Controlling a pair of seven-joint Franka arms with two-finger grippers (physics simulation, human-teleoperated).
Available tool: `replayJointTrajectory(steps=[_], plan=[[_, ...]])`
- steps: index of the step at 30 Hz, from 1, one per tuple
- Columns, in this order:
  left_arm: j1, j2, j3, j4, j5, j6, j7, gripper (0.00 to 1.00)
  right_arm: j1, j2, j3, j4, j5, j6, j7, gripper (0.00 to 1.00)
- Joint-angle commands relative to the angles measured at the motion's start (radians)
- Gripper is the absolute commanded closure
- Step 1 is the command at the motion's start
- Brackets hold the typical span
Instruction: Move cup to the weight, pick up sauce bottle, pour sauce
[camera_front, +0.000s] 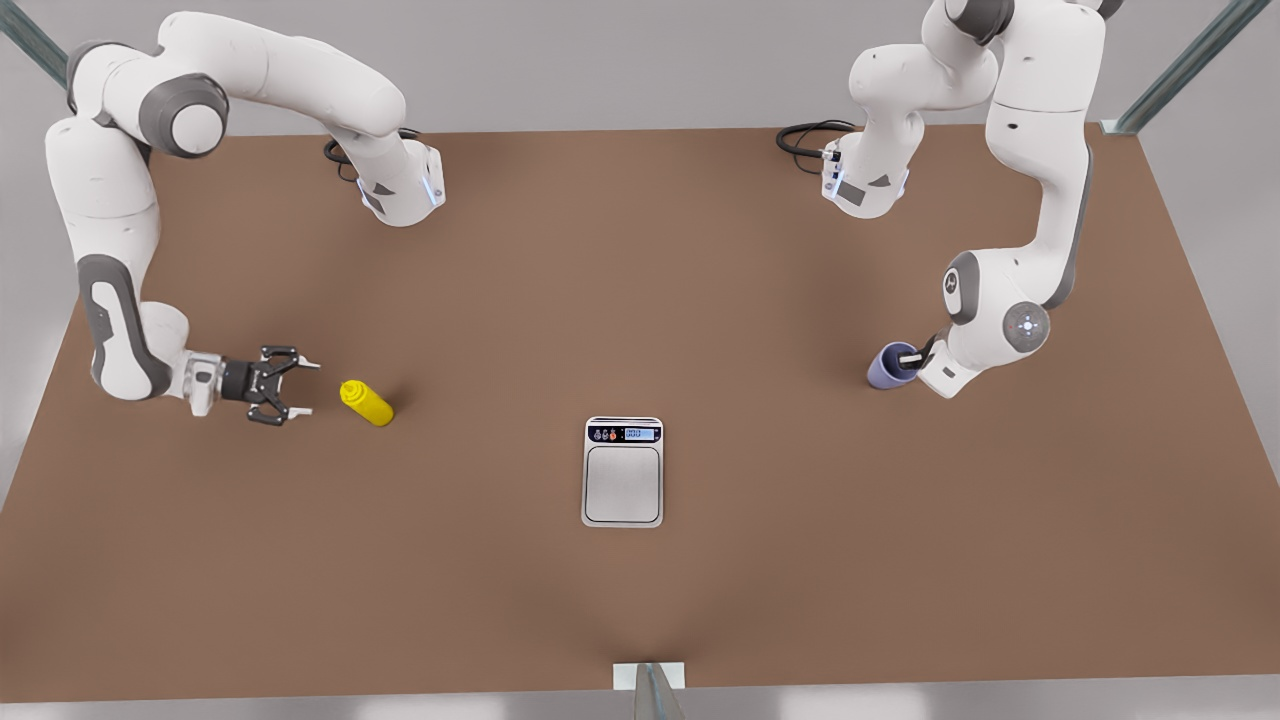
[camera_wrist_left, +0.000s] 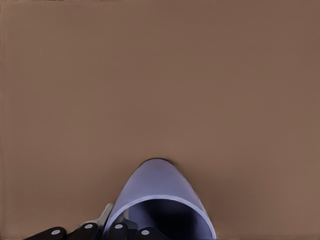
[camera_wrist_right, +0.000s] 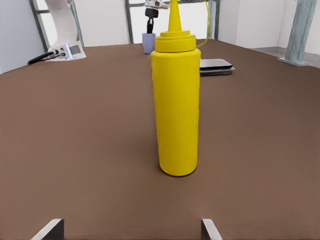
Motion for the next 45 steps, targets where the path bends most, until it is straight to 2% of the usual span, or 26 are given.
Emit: replayJointTrajectory(steps=[1, 4, 10, 16, 22, 26, 38, 44, 45], plan=[[0.0, -0.001, 0.0, 0.0, -0.067, -0.001, 0.007, 0.79, 0.0, -0.002, 0.0, -0.01, 0.0, 0.01, -0.006, 0.0], [0.0, -0.004, 0.0, 0.014, -0.102, -0.006, 0.003, 0.79, 0.001, -0.032, 0.006, -0.081, 0.029, 0.058, -0.027, 0.0], [0.0, -0.007, -0.005, 0.04, -0.146, -0.024, 0.0, 0.79, 0.015, -0.036, 0.034, -0.1, 0.092, 0.078, -0.044, 0.0], [-0.01, 0.008, -0.085, 0.103, -0.194, -0.038, -0.113, 0.79, 0.018, -0.03, 0.054, -0.092, 0.108, 0.078, -0.044, 0.0], [-0.13, 0.037, -0.089, 0.178, -0.267, -0.049, -0.291, 0.79, 0.061, -0.01, 0.056, -0.067, 0.164, 0.079, -0.041, 0.0], [-0.155, 0.082, -0.149, 0.264, -0.274, -0.055, -0.449, 0.79, 0.087, -0.005, 0.056, -0.061, 0.183, 0.079, -0.041, 0.0], [-0.268, 0.245, -0.149, 0.479, -0.396, -0.032, -0.607, 0.79, 0.136, 0.002, 0.062, -0.061, 0.211, 0.076, -0.038, 0.0], [-0.314, 0.297, -0.149, 0.586, -0.395, -0.024, -0.742, 0.79, 0.149, 0.002, 0.066, -0.058, 0.221, 0.073, -0.038, 0.0], [-0.357, 0.315, -0.138, 0.612, -0.392, -0.024, -0.759, 0.79, 0.149, 0.002, 0.069, -0.058, 0.227, 0.073, -0.038, 0.0]])
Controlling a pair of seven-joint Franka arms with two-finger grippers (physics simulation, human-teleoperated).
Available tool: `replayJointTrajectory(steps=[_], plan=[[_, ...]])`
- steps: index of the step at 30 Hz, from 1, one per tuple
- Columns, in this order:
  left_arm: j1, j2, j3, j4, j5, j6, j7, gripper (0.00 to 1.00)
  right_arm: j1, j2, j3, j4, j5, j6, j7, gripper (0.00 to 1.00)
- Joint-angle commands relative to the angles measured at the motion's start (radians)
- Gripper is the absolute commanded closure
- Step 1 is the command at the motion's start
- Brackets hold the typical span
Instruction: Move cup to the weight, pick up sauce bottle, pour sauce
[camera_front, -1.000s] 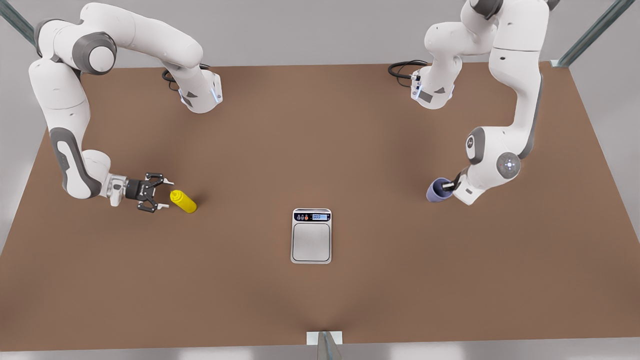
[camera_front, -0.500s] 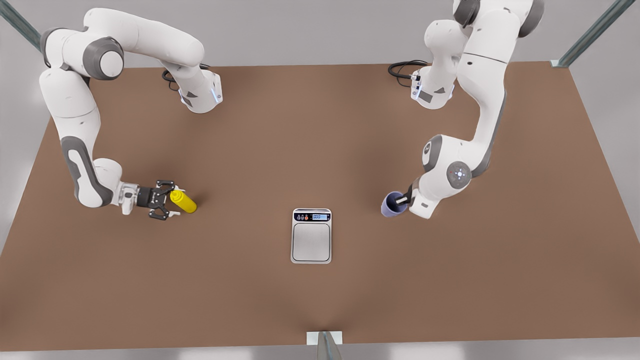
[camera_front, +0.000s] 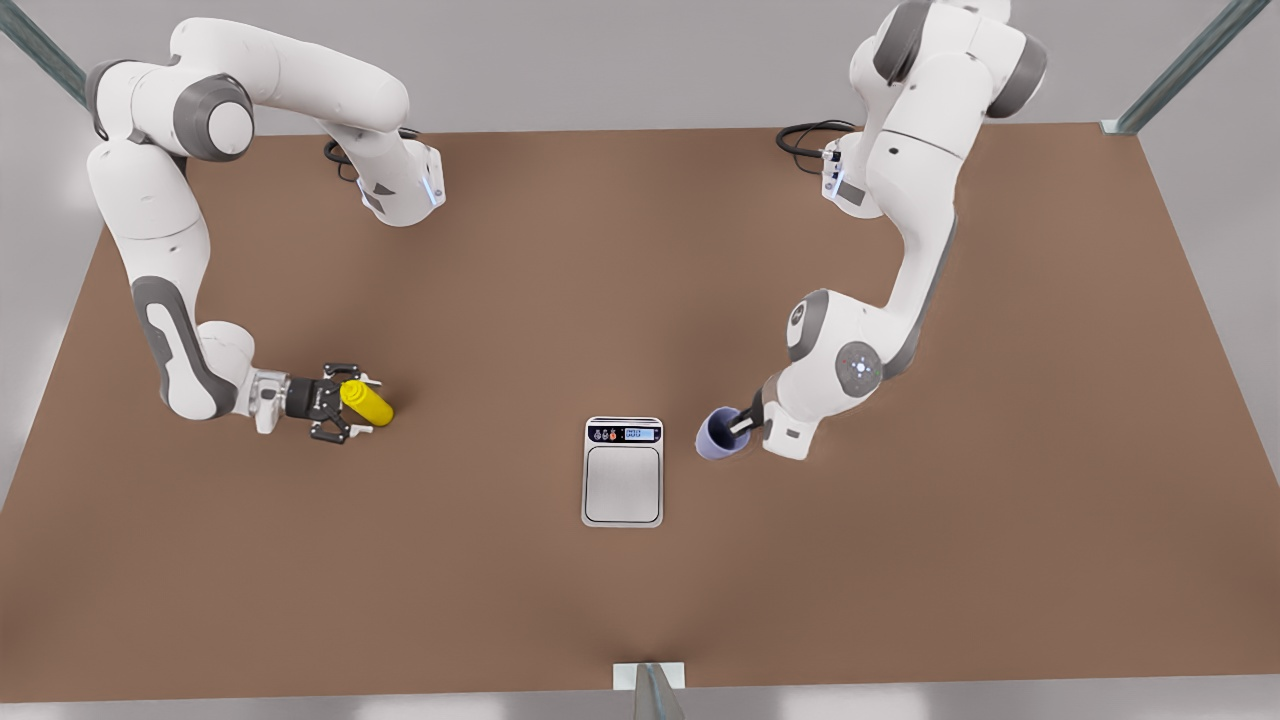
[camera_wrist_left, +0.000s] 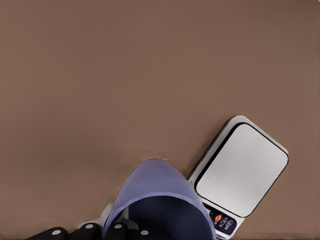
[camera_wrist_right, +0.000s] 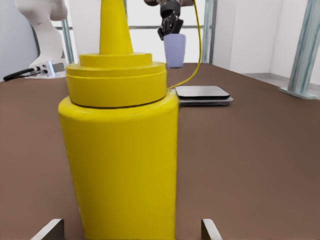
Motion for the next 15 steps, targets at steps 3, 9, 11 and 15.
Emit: replayJointTrajectory(steps=[3, 9, 11, 15], plan=[[-0.04, 0.044, 0.017, 0.063, -0.07, -0.003, -0.034, 0.79, -0.002, -0.002, 0.0, 0.0, 0.002, -0.004, -0.014, 0.08], [-0.109, 0.107, 0.063, 0.166, -0.07, -0.009, -0.113, 0.79, 0.0, 0.0, 0.0, 0.0, 0.009, -0.004, -0.014, 0.3], [-0.159, 0.137, 0.097, 0.207, -0.07, -0.009, -0.153, 0.79, 0.0, 0.0, 0.0, 0.0, 0.011, -0.004, -0.012, 0.32], [-0.205, 0.186, 0.123, 0.275, -0.069, -0.005, -0.232, 0.79, -0.002, 0.0, 0.0, -0.002, 0.011, -0.004, -0.012, 0.35]])
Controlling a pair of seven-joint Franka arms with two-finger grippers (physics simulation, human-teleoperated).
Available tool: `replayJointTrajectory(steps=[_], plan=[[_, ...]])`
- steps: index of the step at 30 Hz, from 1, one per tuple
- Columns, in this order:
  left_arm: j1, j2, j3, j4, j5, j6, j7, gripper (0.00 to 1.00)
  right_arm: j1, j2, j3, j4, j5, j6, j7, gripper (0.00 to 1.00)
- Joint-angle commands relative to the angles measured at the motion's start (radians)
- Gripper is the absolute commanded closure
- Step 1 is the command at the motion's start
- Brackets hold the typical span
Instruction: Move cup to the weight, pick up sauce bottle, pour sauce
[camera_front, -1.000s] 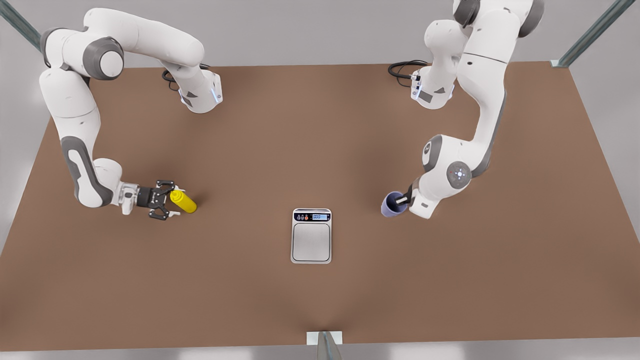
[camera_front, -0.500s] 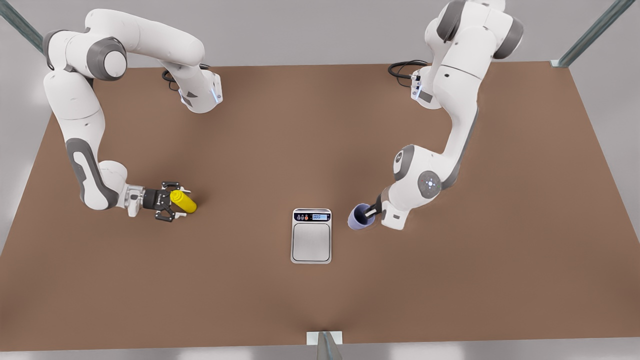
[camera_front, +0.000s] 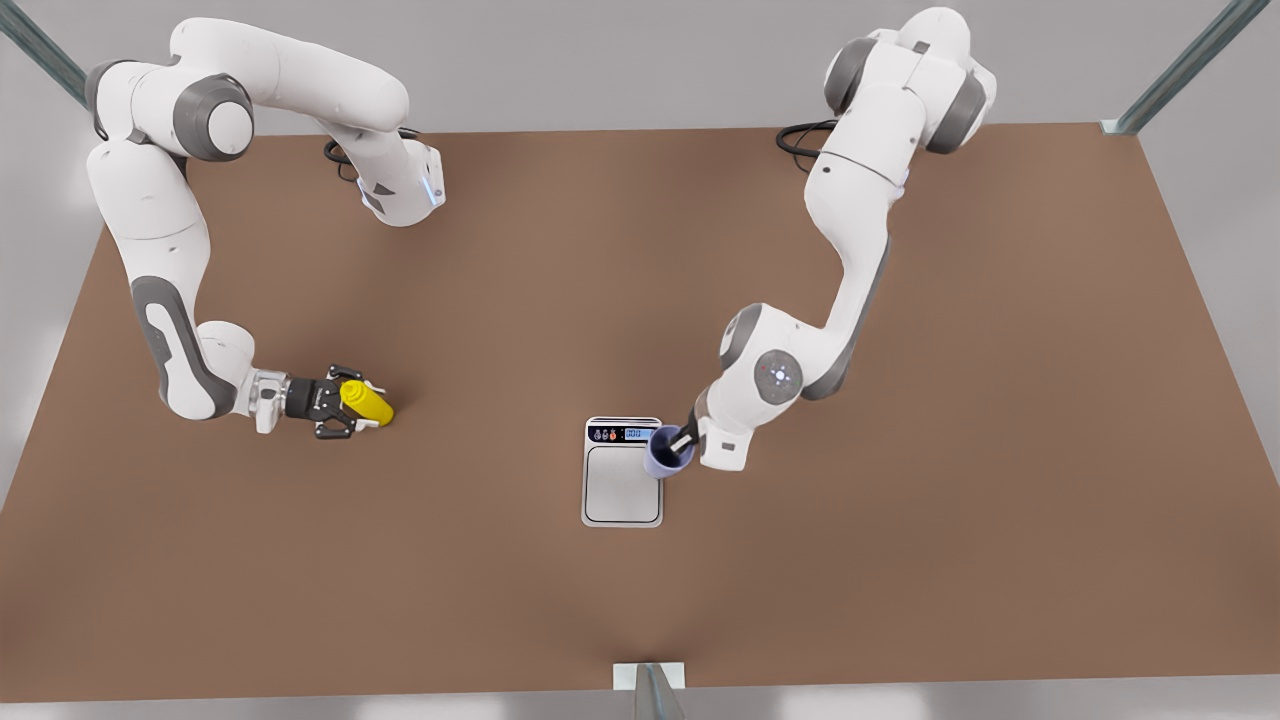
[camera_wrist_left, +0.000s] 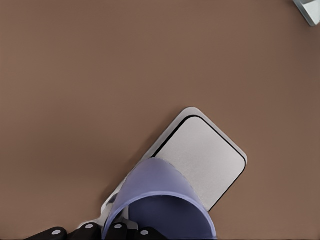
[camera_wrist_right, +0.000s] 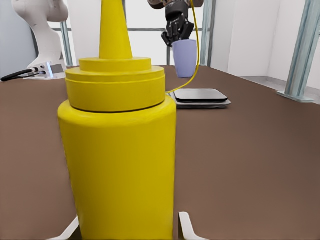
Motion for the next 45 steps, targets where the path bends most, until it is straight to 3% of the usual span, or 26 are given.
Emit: replayJointTrajectory(steps=[1, 5, 21, 22, 23, 24, 25, 36, 40, 43, 45], plan=[[-0.006, 0.004, 0.002, 0.004, -0.053, 0.002, -0.006, 0.79, 0.0, 0.0, 0.0, -0.001, 0.0, 0.0, 0.0, 0.36], [-0.033, 0.055, 0.016, 0.098, -0.048, -0.002, -0.073, 0.79, 0.0, 0.0, 0.0, -0.001, 0.0, 0.0, 0.0, 0.37], [-0.075, 0.16, 0.024, 0.217, 0.024, 0.044, -0.228, 0.79, 0.0, 0.0, 0.0, -0.001, 0.015, -0.005, 0.006, 0.42], [-0.075, 0.16, 0.022, 0.217, 0.024, 0.044, -0.228, 0.58, -0.002, 0.0, 0.0, -0.001, 0.015, -0.005, 0.008, 0.42], [-0.075, 0.16, 0.022, 0.217, 0.024, 0.044, -0.226, 0.2, -0.002, 0.0, 0.002, -0.001, 0.015, -0.005, 0.008, 0.42], [-0.075, 0.16, 0.022, 0.217, 0.032, 0.044, -0.228, 0.16, -0.002, 0.0, 0.0, -0.001, 0.015, -0.005, 0.008, 0.43], [-0.075, 0.16, 0.022, 0.216, 0.039, 0.044, -0.228, 0.02, -0.002, -0.002, 0.002, -0.001, 0.017, -0.006, 0.009, 0.43], [-0.076, 0.137, 0.022, 0.216, 0.044, 0.035, -0.234, 0.0, 0.018, -0.089, 0.005, 0.094, 0.021, -0.045, 0.205, 0.43], [-0.076, 0.124, 0.021, 0.216, 0.046, 0.03, -0.234, 0.0, 0.129, -0.118, -0.001, 0.194, 0.009, 0.015, 0.394, 0.43], [-0.067, 0.027, 0.05, 0.179, 0.049, -0.034, -0.199, 0.0, 0.209, -0.144, 0.0, 0.209, 0.005, 0.11, 0.488, 0.43], [-0.067, -0.079, 0.108, 0.05, 0.043, -0.045, -0.093, 0.0, 0.268, -0.163, -0.001, 0.217, 0.005, 0.175, 0.538, 0.43]])
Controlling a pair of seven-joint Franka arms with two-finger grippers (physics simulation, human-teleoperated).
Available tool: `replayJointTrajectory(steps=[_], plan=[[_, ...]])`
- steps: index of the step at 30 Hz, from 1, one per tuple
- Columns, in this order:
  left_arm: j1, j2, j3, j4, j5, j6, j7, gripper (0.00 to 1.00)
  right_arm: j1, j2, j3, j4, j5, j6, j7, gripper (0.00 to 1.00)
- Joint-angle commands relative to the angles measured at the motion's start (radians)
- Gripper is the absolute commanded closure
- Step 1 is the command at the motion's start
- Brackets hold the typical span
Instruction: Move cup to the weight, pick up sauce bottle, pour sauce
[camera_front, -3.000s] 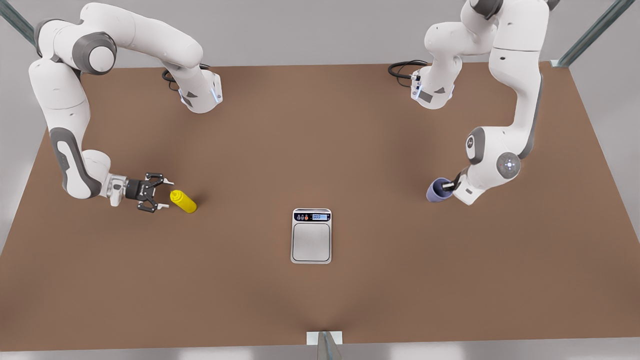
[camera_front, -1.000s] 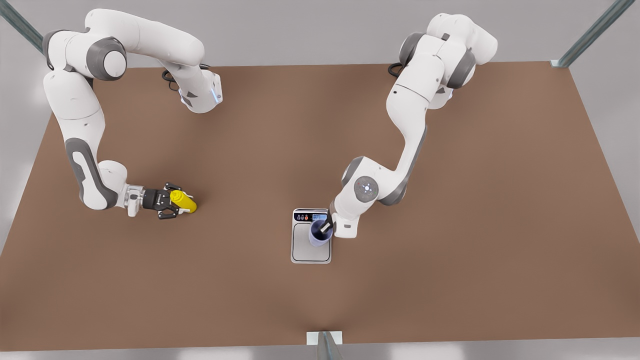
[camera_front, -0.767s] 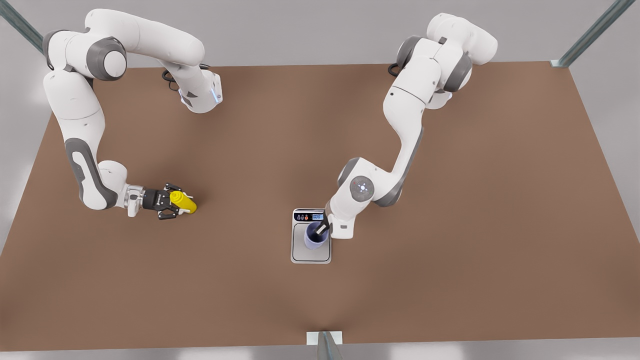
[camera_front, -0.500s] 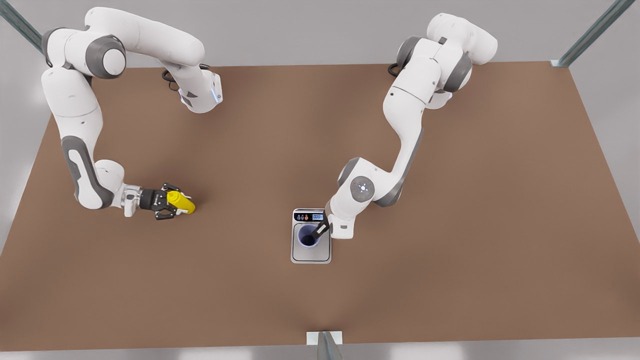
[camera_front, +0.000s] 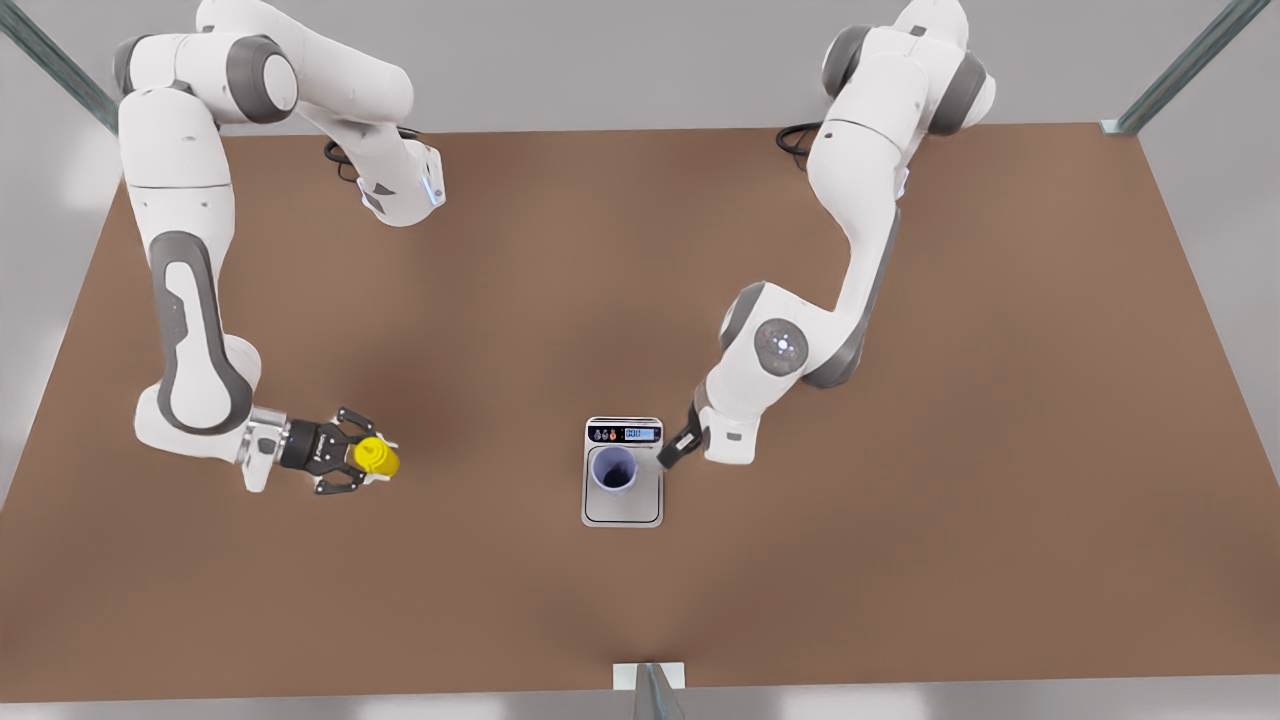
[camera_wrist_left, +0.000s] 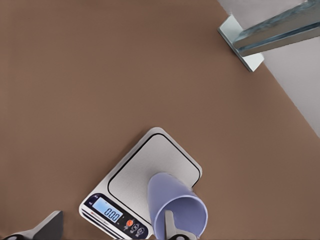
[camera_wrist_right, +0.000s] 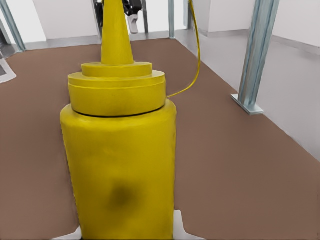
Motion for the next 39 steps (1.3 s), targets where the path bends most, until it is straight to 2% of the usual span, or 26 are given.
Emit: replayJointTrajectory(steps=[1, 3, 6, 7, 10, 11, 12, 13, 15, 16, 20, 25, 30, 39], plan=[[0.0, -0.005, 0.012, -0.001, -0.004, -0.018, 0.018, 0.0, 0.01, 0.0, 0.0, 0.005, -0.001, 0.011, 0.005, 0.43], [0.006, -0.117, 0.121, -0.141, -0.002, -0.072, 0.219, 0.0, 0.101, 0.001, -0.001, 0.053, -0.078, 0.103, 0.14, 0.43], [0.006, -0.131, 0.255, -0.164, -0.007, -0.218, 0.455, 0.0, 0.197, 0.001, -0.001, 0.081, -0.173, 0.227, 0.26, 0.43], [0.019, -0.16, 0.261, -0.171, -0.001, -0.233, 0.503, 0.0, 0.229, 0.001, -0.001, 0.088, -0.208, 0.25, 0.308, 0.43], [0.197, -0.255, 0.244, -0.149, 0.047, -0.462, 0.76, 0.0, 0.34, 0.006, -0.001, 0.105, -0.449, 0.372, 0.602, 0.43], [0.192, -0.268, 0.319, -0.148, 0.053, -0.479, 0.871, 0.0, 0.363, 0.006, -0.001, 0.105, -0.53, 0.404, 0.702, 0.43], [0.2, -0.323, 0.324, -0.148, 0.108, -0.497, 0.877, 0.0, 0.394, 0.007, -0.003, 0.108, -0.599, 0.416, 0.786, 0.44], [0.209, -0.367, 0.298, -0.148, 0.229, -0.54, 0.883, 0.0, 0.406, 0.012, 0.0, 0.131, -0.713, 0.428, 0.906, 0.44], [0.554, -0.459, -0.053, -0.145, 0.262, -0.615, 0.901, 0.0, 0.461, 0.035, -0.001, 0.154, -0.855, 0.454, 1.067, 0.44], [0.614, -0.478, -0.144, -0.119, 0.335, -0.653, 0.901, 0.0, 0.478, 0.037, -0.001, 0.157, -0.955, 0.456, 1.156, 0.44], [0.619, -0.45, -0.141, -0.08, 0.352, -0.649, 0.964, 0.0, 0.528, 0.052, -0.003, 0.17, -1.245, 0.468, 1.393, 0.44], [0.597, -0.418, -0.164, -0.021, 0.38, -0.663, 1.009, 0.0, 0.587, 0.093, -0.001, 0.237, -1.587, 0.353, 1.598, 0.44], [0.597, -0.421, -0.164, -0.015, 0.391, -0.663, 0.992, 0.0, 0.665, 0.182, -0.001, 0.395, -1.718, 0.183, 1.598, 0.44], [0.597, -0.423, -0.155, 0.029, 0.417, -0.661, 0.998, 0.0, 0.708, 0.187, -0.001, 0.4, -1.883, 0.056, 1.599, 0.43]])
